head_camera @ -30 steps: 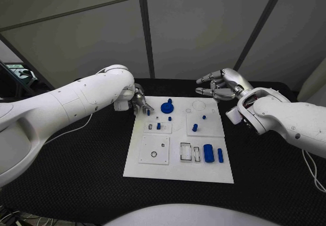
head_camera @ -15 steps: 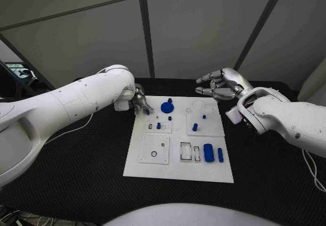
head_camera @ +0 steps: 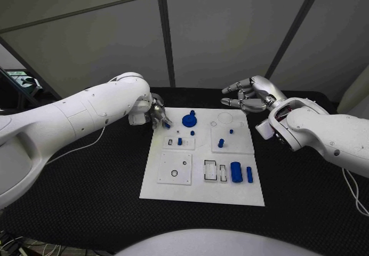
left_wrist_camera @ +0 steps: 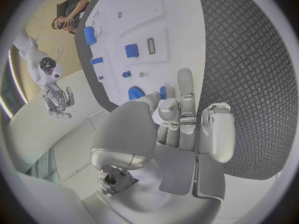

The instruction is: Assemble the parts on the task board

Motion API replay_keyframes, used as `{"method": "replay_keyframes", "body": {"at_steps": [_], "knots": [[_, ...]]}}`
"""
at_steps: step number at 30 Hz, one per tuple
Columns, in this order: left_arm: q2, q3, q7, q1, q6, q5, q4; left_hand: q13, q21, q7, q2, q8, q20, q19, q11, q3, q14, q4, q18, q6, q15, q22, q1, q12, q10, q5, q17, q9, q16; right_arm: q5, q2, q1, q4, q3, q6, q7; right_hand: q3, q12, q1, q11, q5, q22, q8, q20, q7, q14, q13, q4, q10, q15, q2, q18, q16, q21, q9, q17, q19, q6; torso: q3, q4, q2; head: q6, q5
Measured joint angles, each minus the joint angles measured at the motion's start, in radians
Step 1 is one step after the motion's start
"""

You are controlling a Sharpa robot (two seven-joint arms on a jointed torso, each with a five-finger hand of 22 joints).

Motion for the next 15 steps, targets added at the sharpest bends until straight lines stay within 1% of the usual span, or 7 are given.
{"method": "replay_keyframes", "body": {"at_steps": [1,2,3,5,6,9,15], "knots": [[-0.005,0.000,0.002,0.000,-0.002,0.006,0.006,0.000,0.000,0.000,-0.010,0.003,0.000,0.000,0.000,0.016,0.000,-0.001,0.000,0.000,0.000,0.000,-0.010,0.000,0.000,0.000,0.000,0.001,0.000,0.000,0.000,0.000,0.000,0.000,0.001,0.000,0.000,0.000,0.000,0.000,0.000,0.000,0.000,0.000,0.000,0.000,0.000,0.000,0.000,0.000,0.000,0.000,0.000,0.000,0.000,0.000,0.000,0.000,0.0000,0.0000,0.000,0.000,0.000],[-0.009,0.000,0.003,0.000,-0.005,0.010,0.012,-0.002,0.000,-0.004,-0.026,0.010,0.000,0.000,0.000,0.060,0.000,-0.012,0.000,-0.004,0.000,0.000,-0.026,0.000,0.000,0.000,0.000,0.006,-0.001,0.000,0.000,0.000,0.000,0.000,0.001,0.000,0.000,0.000,0.000,0.000,0.000,0.000,0.000,0.000,0.000,0.000,0.000,0.000,0.000,0.000,0.000,0.000,0.000,0.000,0.000,0.000,0.000,0.000,0.0000,0.0000,0.000,0.000,0.000],[-0.014,0.000,0.004,0.000,-0.007,0.014,0.019,-0.003,0.000,-0.005,-0.035,0.012,0.000,0.000,0.000,0.082,0.000,-0.018,0.000,-0.005,0.000,0.000,-0.035,0.000,0.000,0.000,0.000,0.008,-0.001,0.000,-0.001,0.000,0.000,0.000,0.001,0.000,0.000,0.000,0.000,0.000,0.000,0.000,0.000,0.000,0.000,0.000,0.000,0.000,0.000,0.000,0.000,0.000,0.000,0.000,0.000,0.000,0.000,0.000,0.0000,0.0001,0.000,-0.001,0.000],[-0.029,0.000,0.006,0.000,-0.015,0.024,0.039,-0.003,-0.004,-0.005,-0.046,0.016,0.000,0.000,0.000,0.098,0.000,-0.012,0.000,-0.005,0.000,0.000,-0.048,0.000,0.000,0.000,0.000,0.013,-0.001,0.000,-0.001,0.000,-0.001,0.000,0.002,-0.001,0.000,0.000,0.000,0.000,0.000,0.000,0.000,0.000,0.000,0.000,0.000,0.000,0.000,0.000,0.000,0.000,0.000,0.000,0.000,0.000,0.000,0.000,0.0000,0.0006,0.000,-0.002,0.000],[-0.037,0.000,0.006,0.000,-0.018,0.029,0.049,-0.003,-0.004,-0.005,-0.050,0.020,0.000,0.000,0.000,0.117,0.000,-0.022,0.000,-0.005,0.000,0.000,-0.057,0.000,0.000,0.000,0.000,0.014,-0.001,0.000,-0.002,0.000,-0.001,0.000,0.003,-0.001,0.000,0.000,0.000,0.000,0.000,0.000,0.000,0.000,0.000,0.000,0.000,0.000,0.000,0.000,0.000,0.000,0.000,0.000,0.000,0.000,0.000,0.000,0.0000,0.0007,0.000,-0.002,0.000],[-0.069,0.000,0.007,0.000,-0.034,0.045,0.096,-0.003,-0.004,-0.005,-0.053,0.023,0.000,0.000,0.000,0.135,0.000,-0.028,0.000,-0.005,0.000,0.000,-0.069,0.000,0.000,-0.003,0.001,0.019,-0.001,0.000,-0.002,0.000,-0.001,0.000,0.003,-0.001,0.000,0.000,0.000,0.000,0.000,0.000,0.000,0.000,0.000,0.000,0.000,0.000,0.000,0.000,0.000,0.000,0.000,0.000,0.000,0.000,0.000,0.000,0.0003,0.0010,-0.001,-0.003,0.001],[-0.130,-0.001,0.007,0.001,-0.073,0.067,0.199,-0.003,-0.004,-0.005,-0.057,0.029,0.000,0.000,0.004,0.150,0.000,-0.034,0.000,-0.005,0.000,0.000,-0.074,0.000,0.004,-0.004,0.001,0.020,-0.001,0.000,-0.005,0.000,-0.001,0.000,0.004,-0.001,0.000,0.000,0.000,0.000,0.000,0.000,0.000,0.000,0.000,0.000,0.000,0.000,0.000,0.000,0.000,0.000,0.000,0.000,0.000,0.000,0.000,0.000,0.0003,0.0017,-0.001,-0.004,0.002]]}}
